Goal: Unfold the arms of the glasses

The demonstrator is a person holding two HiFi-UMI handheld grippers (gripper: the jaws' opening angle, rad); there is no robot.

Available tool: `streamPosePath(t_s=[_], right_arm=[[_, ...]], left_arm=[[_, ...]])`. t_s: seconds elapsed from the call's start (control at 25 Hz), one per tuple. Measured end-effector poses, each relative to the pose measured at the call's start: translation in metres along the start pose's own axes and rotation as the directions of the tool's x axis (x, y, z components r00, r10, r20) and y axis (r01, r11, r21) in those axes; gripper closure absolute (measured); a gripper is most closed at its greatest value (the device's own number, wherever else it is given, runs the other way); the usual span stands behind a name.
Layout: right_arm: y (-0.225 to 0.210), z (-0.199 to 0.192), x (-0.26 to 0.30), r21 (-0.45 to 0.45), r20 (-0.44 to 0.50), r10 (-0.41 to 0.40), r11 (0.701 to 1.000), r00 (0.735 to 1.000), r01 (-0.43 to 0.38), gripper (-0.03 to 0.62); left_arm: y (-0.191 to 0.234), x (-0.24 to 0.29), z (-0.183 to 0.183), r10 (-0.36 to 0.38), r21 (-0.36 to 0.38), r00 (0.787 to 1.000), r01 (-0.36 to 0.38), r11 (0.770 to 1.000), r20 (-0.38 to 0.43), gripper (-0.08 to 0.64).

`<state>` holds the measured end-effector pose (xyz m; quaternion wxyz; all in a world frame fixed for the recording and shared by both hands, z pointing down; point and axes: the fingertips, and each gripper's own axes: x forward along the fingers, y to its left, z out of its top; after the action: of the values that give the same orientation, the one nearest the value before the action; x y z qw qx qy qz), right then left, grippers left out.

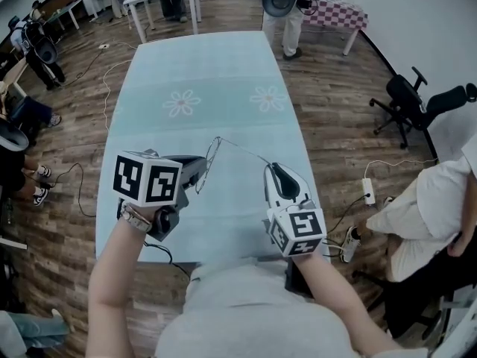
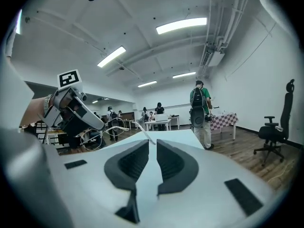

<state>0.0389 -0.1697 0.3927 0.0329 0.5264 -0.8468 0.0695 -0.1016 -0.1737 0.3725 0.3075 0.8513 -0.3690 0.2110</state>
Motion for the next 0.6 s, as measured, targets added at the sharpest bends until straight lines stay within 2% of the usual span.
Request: streamPosePath(t_s=[0.28, 0.48, 0.6], right_arm=[[-0.012, -0.002, -0.003, 0.031, 0.003, -0.020, 0.999, 1.000, 0.020, 0.475], [-0.012, -0.003, -0.002, 0.048, -0.002, -0.026, 0.998, 1.000, 0.026, 0.465], [-0.010, -0.004, -0.001, 0.053, 0.003, 0.000, 0.999, 1.000, 0.000, 0.465]], left_arm=[[-0.004, -0.001, -0.012, -0.012, 0.011, 1.000, 0.012, 1.000, -0.029, 0.543], [-0.006, -0.003, -0.017, -0.037, 0.001, 0.999, 0.037, 0.999, -0.033, 0.543], [-0.003, -0.002, -0.012, -0.023, -0.014, 1.000, 0.023, 1.000, -0.016, 0.543]])
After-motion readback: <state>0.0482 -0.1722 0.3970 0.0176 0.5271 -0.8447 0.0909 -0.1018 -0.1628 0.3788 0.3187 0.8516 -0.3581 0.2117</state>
